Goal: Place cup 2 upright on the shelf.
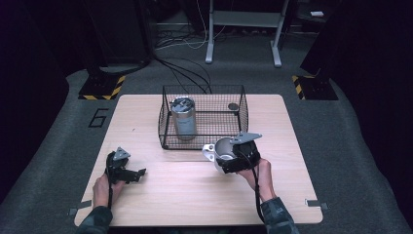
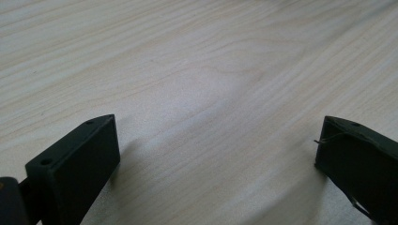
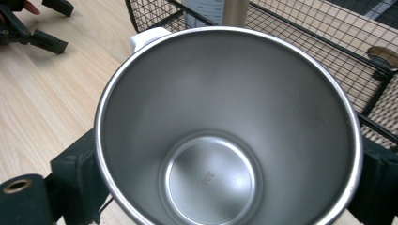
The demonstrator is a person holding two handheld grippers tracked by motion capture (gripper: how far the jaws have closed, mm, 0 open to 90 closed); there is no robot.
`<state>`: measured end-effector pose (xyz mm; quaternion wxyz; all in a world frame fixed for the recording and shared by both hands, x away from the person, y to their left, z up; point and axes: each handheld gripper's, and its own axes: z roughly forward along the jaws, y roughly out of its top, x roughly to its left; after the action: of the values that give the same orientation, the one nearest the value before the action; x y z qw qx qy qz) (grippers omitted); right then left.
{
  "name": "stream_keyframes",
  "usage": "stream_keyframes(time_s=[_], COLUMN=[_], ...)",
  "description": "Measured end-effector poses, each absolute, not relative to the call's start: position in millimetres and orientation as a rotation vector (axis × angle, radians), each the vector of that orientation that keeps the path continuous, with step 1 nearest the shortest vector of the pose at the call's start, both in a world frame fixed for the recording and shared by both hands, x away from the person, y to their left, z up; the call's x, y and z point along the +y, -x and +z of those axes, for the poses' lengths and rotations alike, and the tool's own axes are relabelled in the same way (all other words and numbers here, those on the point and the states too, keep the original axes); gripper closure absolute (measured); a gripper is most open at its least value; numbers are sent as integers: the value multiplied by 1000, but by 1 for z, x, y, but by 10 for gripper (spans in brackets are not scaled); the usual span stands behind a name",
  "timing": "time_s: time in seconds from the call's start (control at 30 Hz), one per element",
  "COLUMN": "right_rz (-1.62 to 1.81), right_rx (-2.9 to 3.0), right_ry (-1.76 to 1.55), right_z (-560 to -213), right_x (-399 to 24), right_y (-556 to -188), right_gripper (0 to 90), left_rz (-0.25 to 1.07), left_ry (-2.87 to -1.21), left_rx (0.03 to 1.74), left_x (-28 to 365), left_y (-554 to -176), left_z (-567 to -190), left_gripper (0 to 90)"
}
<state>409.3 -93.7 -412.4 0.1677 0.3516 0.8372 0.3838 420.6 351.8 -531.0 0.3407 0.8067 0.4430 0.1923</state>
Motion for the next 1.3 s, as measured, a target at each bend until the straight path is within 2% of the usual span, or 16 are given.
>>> stream_keyframes(time_s=[0.67, 1.3], right_rz=[1086, 1090], right_rx=[2324, 2310], right_ry=[-1061, -1061], right_z=[-389, -367], right_x=[-124, -117], right_y=[-421, -432], right_gripper=[71, 71], left_rz=[491, 493], left_ry=[-2119, -2119], left_rx=[1147, 1147], left_x=[353, 353], left_y=[-420, -420], left_z=[-530, -530], left_gripper=[0, 0])
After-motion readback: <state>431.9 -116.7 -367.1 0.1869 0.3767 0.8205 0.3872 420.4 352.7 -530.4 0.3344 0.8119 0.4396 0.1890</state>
